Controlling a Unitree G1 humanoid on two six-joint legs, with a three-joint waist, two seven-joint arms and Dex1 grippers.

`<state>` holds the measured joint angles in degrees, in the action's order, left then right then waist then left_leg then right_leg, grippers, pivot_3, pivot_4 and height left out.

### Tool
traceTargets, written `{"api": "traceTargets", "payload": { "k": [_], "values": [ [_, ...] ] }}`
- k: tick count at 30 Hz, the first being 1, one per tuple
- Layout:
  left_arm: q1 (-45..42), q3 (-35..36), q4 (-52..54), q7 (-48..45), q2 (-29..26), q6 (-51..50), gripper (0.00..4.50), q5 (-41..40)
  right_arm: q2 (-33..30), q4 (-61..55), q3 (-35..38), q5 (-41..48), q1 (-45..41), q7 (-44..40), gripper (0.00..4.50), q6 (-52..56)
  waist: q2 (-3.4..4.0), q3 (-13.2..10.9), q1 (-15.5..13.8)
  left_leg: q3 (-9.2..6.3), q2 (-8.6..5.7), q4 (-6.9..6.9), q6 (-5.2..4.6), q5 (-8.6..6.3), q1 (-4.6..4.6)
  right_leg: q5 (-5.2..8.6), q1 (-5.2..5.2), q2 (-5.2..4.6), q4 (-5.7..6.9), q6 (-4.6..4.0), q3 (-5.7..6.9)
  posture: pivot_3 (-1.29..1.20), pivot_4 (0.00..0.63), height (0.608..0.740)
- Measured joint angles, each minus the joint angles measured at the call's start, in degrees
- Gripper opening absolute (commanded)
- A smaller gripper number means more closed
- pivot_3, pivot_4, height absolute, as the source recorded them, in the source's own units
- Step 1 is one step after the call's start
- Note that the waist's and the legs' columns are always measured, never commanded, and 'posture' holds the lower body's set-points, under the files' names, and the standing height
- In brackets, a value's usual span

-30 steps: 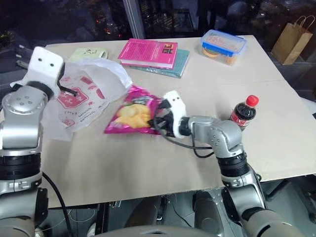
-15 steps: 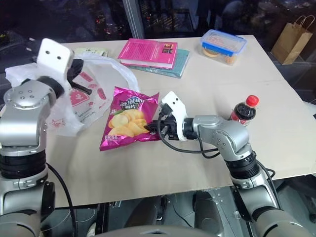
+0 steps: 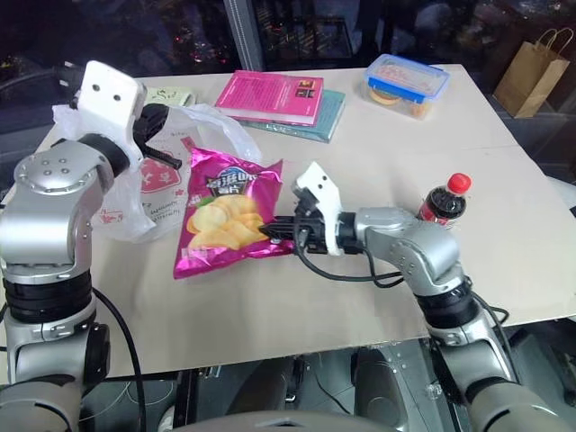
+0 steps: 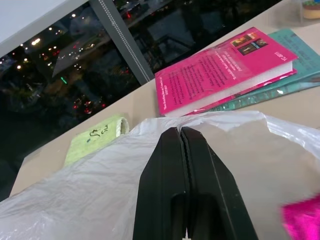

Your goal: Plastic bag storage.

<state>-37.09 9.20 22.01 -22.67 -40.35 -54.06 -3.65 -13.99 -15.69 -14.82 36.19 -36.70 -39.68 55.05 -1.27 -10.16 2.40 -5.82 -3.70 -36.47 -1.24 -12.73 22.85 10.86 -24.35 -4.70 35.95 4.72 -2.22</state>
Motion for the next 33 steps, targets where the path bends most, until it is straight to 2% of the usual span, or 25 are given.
{"api": "traceTargets", "payload": {
  "k": [3,11,13,18,26,33],
  "values": [
    [-0.5,0.0,-0.2,0.0,-0.1,-0.2,0.0,-0.4,3.0,4.8,-2.4,-1.7,-2.6,-2.0,0.06,-3.3,0.0,0.0,0.0,0.0,0.0,0.0,0.01,0.0,0.01,0.0,0.0,-0.04,-0.01,0.0,-0.02,0.0,0.15,0.74],
    [-0.5,0.8,-1.3,0.0,-0.5,-0.3,0.0,-0.9,2.5,6.8,-7.0,-2.5,-5.5,-10.8,0.06,-6.2,0.0,0.0,-0.1,-0.04,-0.01,0.0,0.02,0.0,0.02,0.0,0.0,-0.06,-0.02,0.0,-0.02,0.0,0.15,0.74],
    [-0.5,1.1,-1.3,-0.1,-0.6,-0.5,0.0,-1.3,2.5,10.0,-8.6,-4.5,-7.6,-12.6,0.06,-7.9,0.0,0.0,0.1,0.01,-0.02,-0.01,0.03,0.0,-0.01,0.0,0.0,-0.02,0.0,0.0,-0.02,0.0,0.15,0.74],
    [-0.4,2.6,-0.1,-1.4,-0.6,-4.1,0.0,-4.5,7.9,24.4,-11.3,-10.0,-12.8,-16.2,0.06,-15.6,0.0,0.0,0.2,-0.03,0.05,0.02,0.22,0.07,-0.01,0.0,-0.07,0.12,0.07,-0.02,-0.03,0.0,0.15,0.74],
    [3.6,6.7,7.6,-4.0,-2.6,-13.7,0.0,-10.2,12.2,41.5,-9.3,-17.3,-17.4,-16.2,0.06,-25.7,0.01,0.0,0.1,-0.02,0.03,0.04,0.39,0.13,0.04,0.0,-0.19,0.1,0.05,-0.03,-0.12,0.0,0.15,0.74],
    [4.2,8.6,8.2,-4.7,-5.5,-16.1,0.0,-12.6,8.0,42.8,-6.5,-19.0,-17.6,-18.3,0.06,-26.9,0.01,0.0,0.0,-0.02,0.02,0.04,0.4,0.13,0.04,0.0,-0.18,0.11,0.06,-0.03,-0.11,0.0,0.15,0.74]
  ]
}}
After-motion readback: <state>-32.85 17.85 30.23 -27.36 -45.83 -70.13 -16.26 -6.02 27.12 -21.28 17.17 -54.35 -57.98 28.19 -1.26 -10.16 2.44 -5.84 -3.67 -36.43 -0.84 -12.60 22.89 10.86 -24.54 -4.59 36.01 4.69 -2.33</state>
